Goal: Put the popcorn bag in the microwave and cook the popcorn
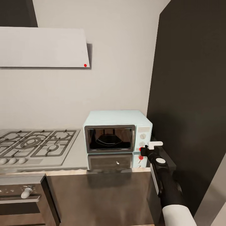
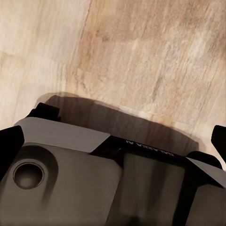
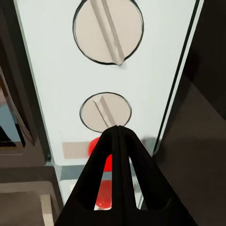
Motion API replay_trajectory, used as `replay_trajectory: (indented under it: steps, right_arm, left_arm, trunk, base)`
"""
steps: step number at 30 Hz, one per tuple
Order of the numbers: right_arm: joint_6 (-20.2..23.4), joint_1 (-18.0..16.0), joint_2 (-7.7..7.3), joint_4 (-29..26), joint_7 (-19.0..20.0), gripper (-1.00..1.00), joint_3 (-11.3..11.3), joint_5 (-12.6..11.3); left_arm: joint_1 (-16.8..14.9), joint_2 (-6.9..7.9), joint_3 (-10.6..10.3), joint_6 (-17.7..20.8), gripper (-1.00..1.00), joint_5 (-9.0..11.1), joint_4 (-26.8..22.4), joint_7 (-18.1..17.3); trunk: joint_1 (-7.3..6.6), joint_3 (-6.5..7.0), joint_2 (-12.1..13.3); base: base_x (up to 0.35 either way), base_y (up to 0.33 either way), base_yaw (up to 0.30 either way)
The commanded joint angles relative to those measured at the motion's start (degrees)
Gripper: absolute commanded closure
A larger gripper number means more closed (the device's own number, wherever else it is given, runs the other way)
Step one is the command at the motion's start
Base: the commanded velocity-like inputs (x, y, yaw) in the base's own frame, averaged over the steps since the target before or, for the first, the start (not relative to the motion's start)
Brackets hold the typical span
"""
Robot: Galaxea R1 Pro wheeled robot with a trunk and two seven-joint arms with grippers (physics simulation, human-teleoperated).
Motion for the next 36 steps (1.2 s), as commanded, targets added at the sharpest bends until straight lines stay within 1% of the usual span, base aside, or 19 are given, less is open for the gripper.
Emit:
replay_trajectory:
  steps: [1,4,7,10,13,19,26,29,31,33,36]
  right_arm:
    - [0.3,0.0,0.07,-0.1,0.4,1.00,-0.2,0.6]
    - [0.7,0.0,0.07,0.4,0.3,1.00,-0.2,0.5]
    - [3.9,0.0,0.07,0.8,0.2,1.00,-0.2,0.4]
    - [5.0,0.0,0.07,1.5,0.0,1.00,-0.2,0.3]
    - [4.8,0.0,0.07,2.8,-0.1,1.00,-0.2,0.3]
    - [4.7,0.0,0.07,3.1,-0.1,1.00,-0.2,0.1]
    - [4.6,0.0,0.07,3.1,-0.1,1.00,-0.2,0.0]
    - [4.6,0.0,0.07,3.3,-0.1,1.00,-0.2,-0.1]
    - [4.6,0.0,0.07,4.3,-0.1,1.00,-0.3,0.0]
    - [4.5,0.0,0.07,6.7,-0.1,1.00,-0.4,0.1]
    - [4.3,0.0,0.07,7.8,-0.1,1.00,-0.4,0.2]
  left_arm:
    - [0.0,0.00,-0.5,-0.1,-1.00,0.6,0.1,-0.2]
    - [0.0,0.00,-0.5,-0.1,-1.00,0.6,0.0,-0.2]
    - [0.0,0.00,-0.5,-0.1,-1.00,0.6,0.1,-0.2]
    - [0.0,0.00,-0.5,-0.1,-1.00,0.6,0.0,-0.2]
    - [0.0,0.00,-0.5,-0.1,-1.00,0.6,0.0,-0.2]
    - [0.0,0.00,-0.5,-0.1,-1.00,0.7,0.0,-0.1]
    - [0.0,0.16,-0.4,-0.1,-1.00,0.7,0.0,-0.1]
    - [0.0,0.17,-0.4,-0.1,-1.00,0.9,0.1,-0.1]
    - [0.0,0.17,-0.4,-0.1,-1.00,0.9,0.0,-0.1]
    - [0.0,0.17,-0.4,-0.1,-1.00,0.9,0.0,-0.1]
    - [0.0,0.17,-0.4,-0.1,-1.00,0.8,0.0,-0.1]
  trunk:
    - [0.00,-0.07,0.0]
    - [0.00,-0.07,0.0]
    - [0.00,-0.07,0.0]
    - [0.00,-0.07,0.0]
    - [0.00,-0.07,0.0]
    - [0.00,-0.07,0.0]
    - [0.00,-0.07,0.0]
    - [0.00,-0.07,0.0]
    - [0.00,-0.07,0.0]
    - [0.00,-0.07,0.0]
    - [0.00,-0.07,0.0]
  base:
    - [0.000,0.000,0.000]
    - [0.000,0.000,0.000]
    - [0.000,0.000,0.000]
    - [0.000,0.000,0.000]
    - [0.000,0.000,0.000]
    - [0.003,0.000,0.000]
    - [0.209,0.000,0.000]
    - [0.066,0.000,0.000]
    - [0.017,0.000,0.000]
    - [0.005,0.000,0.000]
    - [0.001,0.000,0.000]
